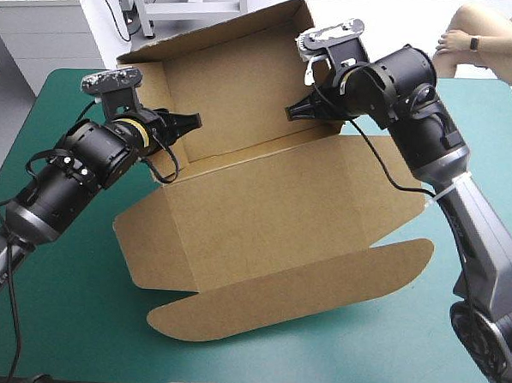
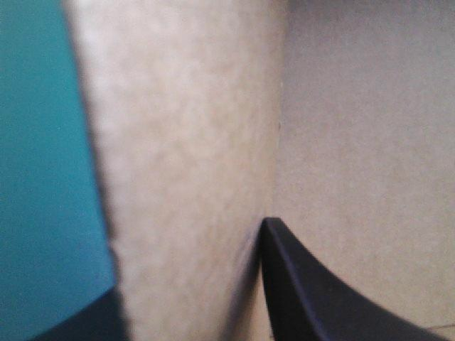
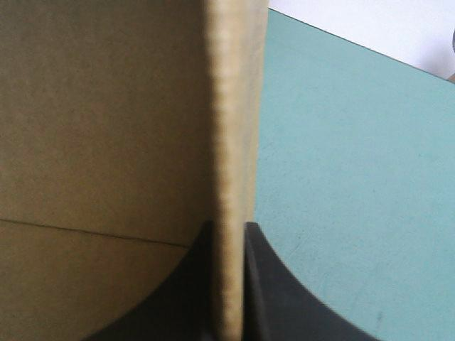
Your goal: Fold the box
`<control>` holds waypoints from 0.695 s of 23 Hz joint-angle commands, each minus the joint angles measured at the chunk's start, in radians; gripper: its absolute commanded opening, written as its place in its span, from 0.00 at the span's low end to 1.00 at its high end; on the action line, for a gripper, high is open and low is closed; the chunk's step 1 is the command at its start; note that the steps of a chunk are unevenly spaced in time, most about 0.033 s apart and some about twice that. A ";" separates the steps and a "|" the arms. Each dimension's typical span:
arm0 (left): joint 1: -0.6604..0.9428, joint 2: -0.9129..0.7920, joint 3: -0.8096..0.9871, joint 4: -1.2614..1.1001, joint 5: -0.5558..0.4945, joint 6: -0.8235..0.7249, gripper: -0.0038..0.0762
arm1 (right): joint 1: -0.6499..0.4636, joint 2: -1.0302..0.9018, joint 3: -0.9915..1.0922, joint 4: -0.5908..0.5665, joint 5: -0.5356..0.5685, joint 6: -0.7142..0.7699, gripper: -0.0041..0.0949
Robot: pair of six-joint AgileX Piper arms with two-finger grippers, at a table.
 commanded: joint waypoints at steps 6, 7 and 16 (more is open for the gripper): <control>-0.006 0.217 -0.340 -0.092 0.262 0.340 0.04 | -0.170 0.005 0.128 0.107 0.001 0.024 0.02; 0.004 0.264 -0.362 -0.127 0.277 0.347 0.04 | -0.170 0.005 0.189 0.107 0.001 0.014 0.02; 0.053 0.454 -0.376 -0.276 0.424 0.475 0.04 | -0.170 0.008 0.482 0.126 -0.103 0.028 0.02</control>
